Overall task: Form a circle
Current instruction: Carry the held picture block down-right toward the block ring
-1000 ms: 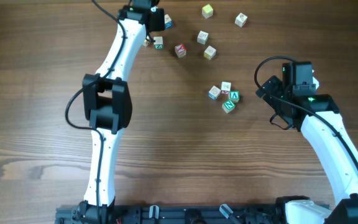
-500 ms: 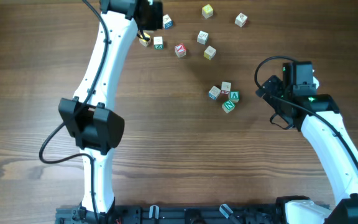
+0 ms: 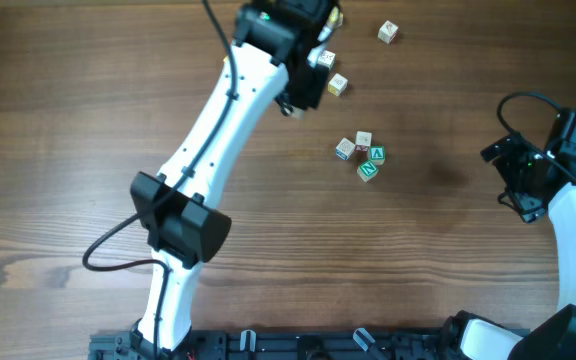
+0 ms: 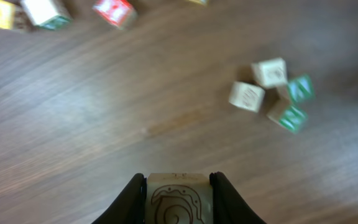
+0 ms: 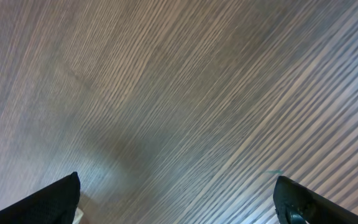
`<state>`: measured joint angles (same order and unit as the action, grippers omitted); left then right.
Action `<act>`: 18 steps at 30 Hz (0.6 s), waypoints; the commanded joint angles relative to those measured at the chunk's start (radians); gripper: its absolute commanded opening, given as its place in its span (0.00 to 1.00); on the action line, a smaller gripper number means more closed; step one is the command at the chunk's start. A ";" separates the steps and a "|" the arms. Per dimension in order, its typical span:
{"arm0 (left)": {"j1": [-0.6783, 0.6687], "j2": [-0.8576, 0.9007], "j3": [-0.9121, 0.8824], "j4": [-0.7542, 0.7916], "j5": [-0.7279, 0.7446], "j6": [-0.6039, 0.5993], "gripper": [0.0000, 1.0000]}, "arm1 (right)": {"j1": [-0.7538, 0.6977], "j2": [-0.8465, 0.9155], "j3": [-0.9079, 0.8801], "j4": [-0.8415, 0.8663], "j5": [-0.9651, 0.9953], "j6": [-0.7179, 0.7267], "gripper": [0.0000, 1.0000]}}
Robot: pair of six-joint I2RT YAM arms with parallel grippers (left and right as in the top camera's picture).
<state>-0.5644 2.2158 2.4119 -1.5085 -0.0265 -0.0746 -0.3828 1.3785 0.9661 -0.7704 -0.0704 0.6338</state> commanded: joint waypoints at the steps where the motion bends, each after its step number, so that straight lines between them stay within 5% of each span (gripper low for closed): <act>1: -0.053 -0.054 0.010 -0.010 0.050 0.045 0.04 | -0.003 0.005 0.021 0.001 0.006 -0.035 1.00; 12: -0.157 -0.463 -0.019 -0.103 0.026 0.067 0.04 | -0.003 0.005 0.021 -0.002 0.009 -0.035 1.00; 18: -0.228 -0.647 -0.422 0.008 -0.155 -0.038 0.04 | -0.003 0.005 0.021 -0.003 0.009 -0.036 1.00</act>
<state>-0.7673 1.6016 2.2375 -1.5829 -0.0399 -0.0399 -0.3851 1.3785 0.9661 -0.7715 -0.0704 0.6144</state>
